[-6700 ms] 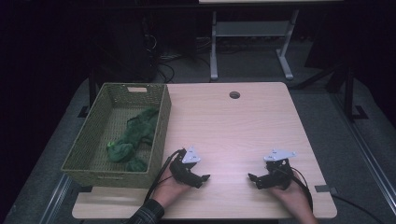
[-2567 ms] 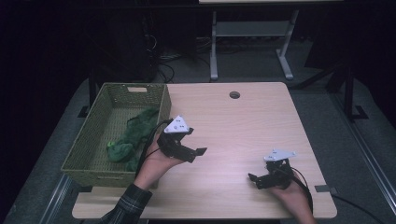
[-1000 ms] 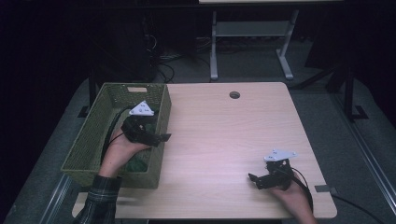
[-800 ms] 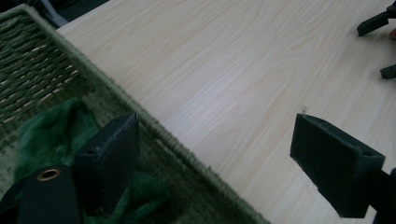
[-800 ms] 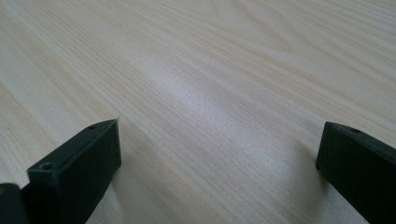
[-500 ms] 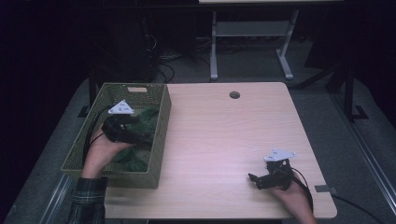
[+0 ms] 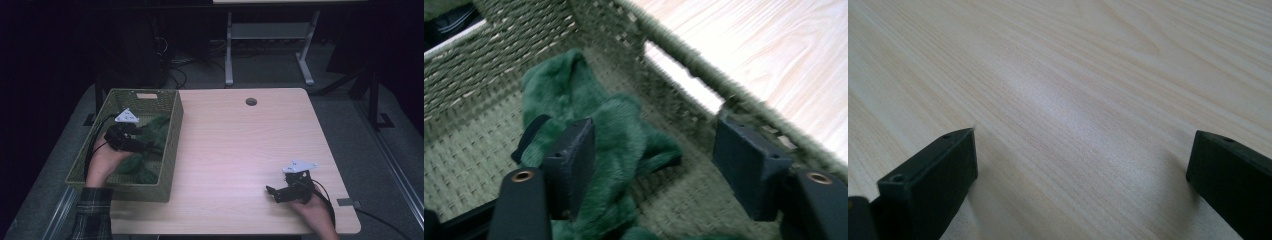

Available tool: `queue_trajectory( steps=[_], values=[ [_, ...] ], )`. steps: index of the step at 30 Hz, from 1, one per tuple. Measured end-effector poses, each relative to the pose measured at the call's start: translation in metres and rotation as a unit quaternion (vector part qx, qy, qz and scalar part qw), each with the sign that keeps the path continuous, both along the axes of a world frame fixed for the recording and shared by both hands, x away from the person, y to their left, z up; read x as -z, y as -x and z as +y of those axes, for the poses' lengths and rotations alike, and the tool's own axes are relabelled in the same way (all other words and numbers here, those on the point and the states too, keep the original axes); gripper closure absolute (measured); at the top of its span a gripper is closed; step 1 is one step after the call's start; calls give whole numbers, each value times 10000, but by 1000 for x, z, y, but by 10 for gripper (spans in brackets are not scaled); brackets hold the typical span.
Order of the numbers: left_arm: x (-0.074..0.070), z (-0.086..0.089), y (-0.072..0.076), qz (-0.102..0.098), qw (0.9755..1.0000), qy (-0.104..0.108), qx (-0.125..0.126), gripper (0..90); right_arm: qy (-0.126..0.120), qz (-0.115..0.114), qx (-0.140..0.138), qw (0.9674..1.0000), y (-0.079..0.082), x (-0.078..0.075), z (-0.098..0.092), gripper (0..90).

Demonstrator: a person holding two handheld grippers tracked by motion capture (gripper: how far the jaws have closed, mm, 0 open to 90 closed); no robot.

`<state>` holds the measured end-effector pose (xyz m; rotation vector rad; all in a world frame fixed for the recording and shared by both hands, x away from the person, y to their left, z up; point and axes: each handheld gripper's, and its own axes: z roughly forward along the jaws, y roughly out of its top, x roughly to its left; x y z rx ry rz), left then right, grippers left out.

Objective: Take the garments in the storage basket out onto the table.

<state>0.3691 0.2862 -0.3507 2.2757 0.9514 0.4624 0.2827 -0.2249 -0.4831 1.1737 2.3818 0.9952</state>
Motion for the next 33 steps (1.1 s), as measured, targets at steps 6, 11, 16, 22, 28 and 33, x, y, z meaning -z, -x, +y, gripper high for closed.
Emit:
queue_trajectory(
  steps=[6, 11, 16, 22, 28, 33],
  values=[
    [12, 7, -10, 135, 9997, -187, -97, 386, 5, -2, -4, 10000, 0, 0, 0, 0],
    [20, 9, -16, 270, 9993, -238, -140, 405, 3, -1, -2, 10000, 0, 0, 0, 0],
    [29, 8, -22, 384, 9988, -303, -92, 408, 2, 0, -3, 10000, 0, 0, 0, 0],
    [36, 7, -26, 504, 9976, -451, -114, 408, 5, -2, -4, 10000, 0, 0, 0, 0],
    [41, 11, -29, 650, 9960, -588, -154, 459, -1, 1, 0, 10000, 0, 0, 0, 0],
    [45, 13, -33, 774, 9951, -585, -183, 501, -1, -1, 1, 10000, 0, 0, 0, 0]
  ],
)
